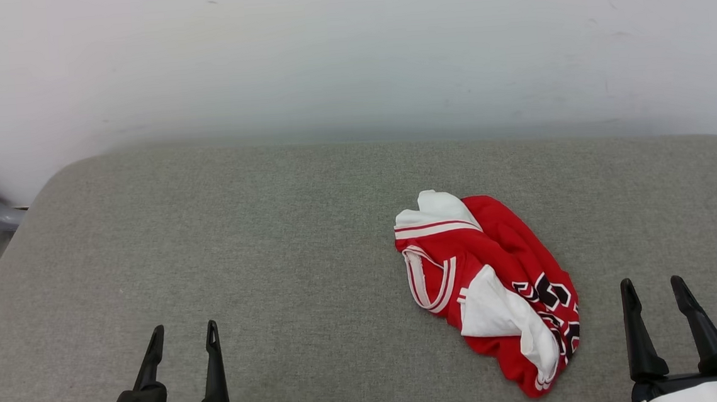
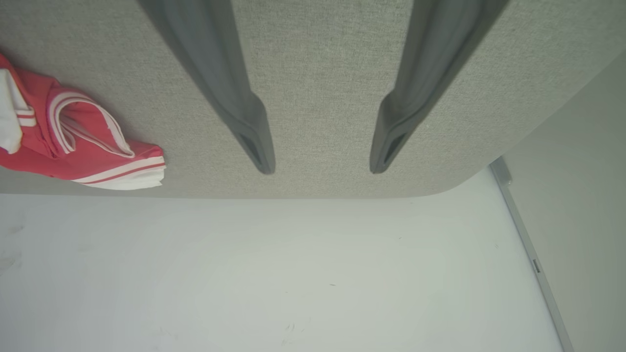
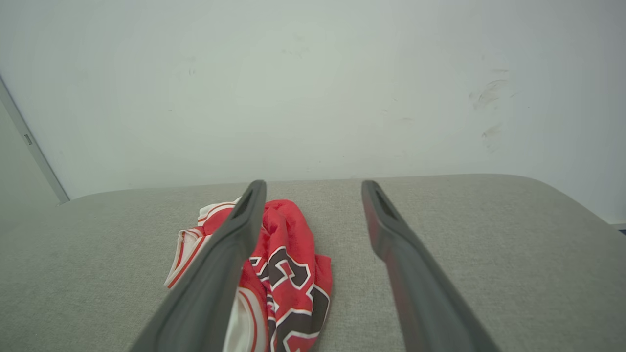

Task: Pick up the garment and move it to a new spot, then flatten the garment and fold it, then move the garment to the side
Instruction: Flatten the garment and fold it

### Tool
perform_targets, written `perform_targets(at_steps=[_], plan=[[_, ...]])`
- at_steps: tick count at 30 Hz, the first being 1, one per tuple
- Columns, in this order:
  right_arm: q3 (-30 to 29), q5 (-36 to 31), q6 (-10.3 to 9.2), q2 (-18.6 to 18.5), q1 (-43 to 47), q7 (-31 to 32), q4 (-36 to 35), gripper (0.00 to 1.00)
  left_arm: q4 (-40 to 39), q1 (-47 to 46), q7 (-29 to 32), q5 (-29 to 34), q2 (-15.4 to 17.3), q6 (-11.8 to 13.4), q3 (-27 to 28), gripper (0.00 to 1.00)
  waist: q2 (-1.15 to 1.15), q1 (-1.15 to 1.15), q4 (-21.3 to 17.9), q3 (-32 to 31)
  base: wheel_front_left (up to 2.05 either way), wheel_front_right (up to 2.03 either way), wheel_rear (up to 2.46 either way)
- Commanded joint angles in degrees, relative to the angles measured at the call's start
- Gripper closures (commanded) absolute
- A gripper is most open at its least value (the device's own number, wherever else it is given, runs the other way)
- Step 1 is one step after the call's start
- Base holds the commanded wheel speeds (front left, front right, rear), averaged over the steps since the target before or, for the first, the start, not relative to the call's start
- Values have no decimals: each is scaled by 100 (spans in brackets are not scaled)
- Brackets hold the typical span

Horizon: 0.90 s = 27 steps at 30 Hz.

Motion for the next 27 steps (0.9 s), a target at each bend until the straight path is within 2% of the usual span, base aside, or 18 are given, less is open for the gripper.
perform_targets(at_steps=[1,7,10,18,22,27], plan=[[9,4,-4,8,48,-12,7,0,17,73,-15,49,-46,-41,44,0,0,0,0,-5,0,0,0],[14,-1,-4,8,11,-12,9,0,79,-10,-15,101,-96,-139,121,0,0,0,-2,1,0,0,0],[6,-7,-4,8,-33,-12,-9,0,125,-265,-15,55,-94,-318,153,0,0,0,5,27,0,0,0],[67,-66,-4,8,-172,-12,-73,0,436,-1515,-15,-1,227,-755,68,0,0,0,-76,226,0,0,0],[101,-124,-4,8,-267,-12,-128,0,836,-2367,-12,-107,513,-870,-198,0,0,0,-204,407,0,0,0],[70,-186,-4,8,-445,-12,-224,0,1197,-3466,432,-396,861,-909,-915,0,0,0,-377,758,0,0,0]])
